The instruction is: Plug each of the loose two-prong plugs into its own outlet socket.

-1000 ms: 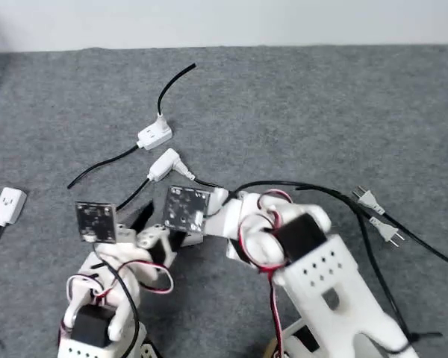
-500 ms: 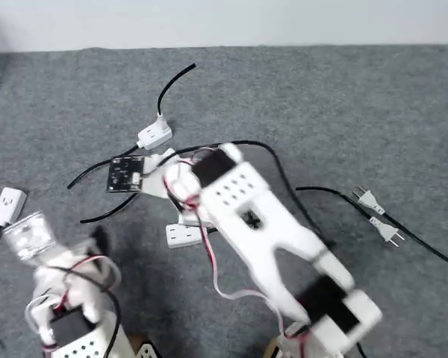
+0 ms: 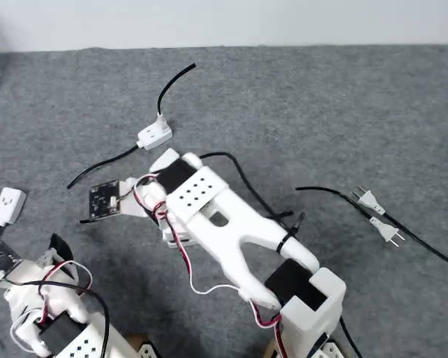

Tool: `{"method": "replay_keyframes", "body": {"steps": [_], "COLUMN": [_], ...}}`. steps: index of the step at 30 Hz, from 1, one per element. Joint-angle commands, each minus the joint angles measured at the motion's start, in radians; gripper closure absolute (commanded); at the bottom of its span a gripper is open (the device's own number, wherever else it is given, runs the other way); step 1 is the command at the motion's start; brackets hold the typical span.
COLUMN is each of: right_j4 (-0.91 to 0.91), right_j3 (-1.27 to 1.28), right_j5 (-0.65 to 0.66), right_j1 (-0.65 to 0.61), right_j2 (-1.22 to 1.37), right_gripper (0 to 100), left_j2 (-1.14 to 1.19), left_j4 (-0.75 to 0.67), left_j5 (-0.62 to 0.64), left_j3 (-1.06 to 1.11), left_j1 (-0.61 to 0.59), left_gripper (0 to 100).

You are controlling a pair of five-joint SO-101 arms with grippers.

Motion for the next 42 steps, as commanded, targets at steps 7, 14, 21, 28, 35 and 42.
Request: {"method": "replay_keyframes", "body": {"steps": [7, 14, 21, 28, 35, 42], "right_j4": [-0.050, -0.107, -0.091, -0.087, -0.130, -0.173], "right_j3": [-0.040, 0.008, 0.005, 0.005, 0.035, 0.029], "right_j5": [0.002, 0.009, 0.011, 0.021, 0.026, 0.029], "right_j1": [-0.025, -0.022, -0.016, -0.001, -0.001, -0.007], "right_j2": [-0.008, -0.007, 0.047, 0.041, 0.065, 0.206], "right_gripper": [99.0, 99.0, 99.0, 99.0, 99.0, 99.0], "left_j2": [-0.014, -0.014, -0.014, -0.014, -0.014, -0.014], "left_j4": [0.011, 0.012, 0.012, 0.012, 0.012, 0.012], "left_j5": [-0.008, -0.008, -0.008, -0.008, -0.008, -0.008], "left_j3": [-0.008, -0.008, -0.008, -0.008, -0.008, -0.008], "left_j1": [0.009, 0.009, 0.009, 0.009, 0.009, 0.009], "left_gripper": [73, 73, 73, 73, 73, 73]}}
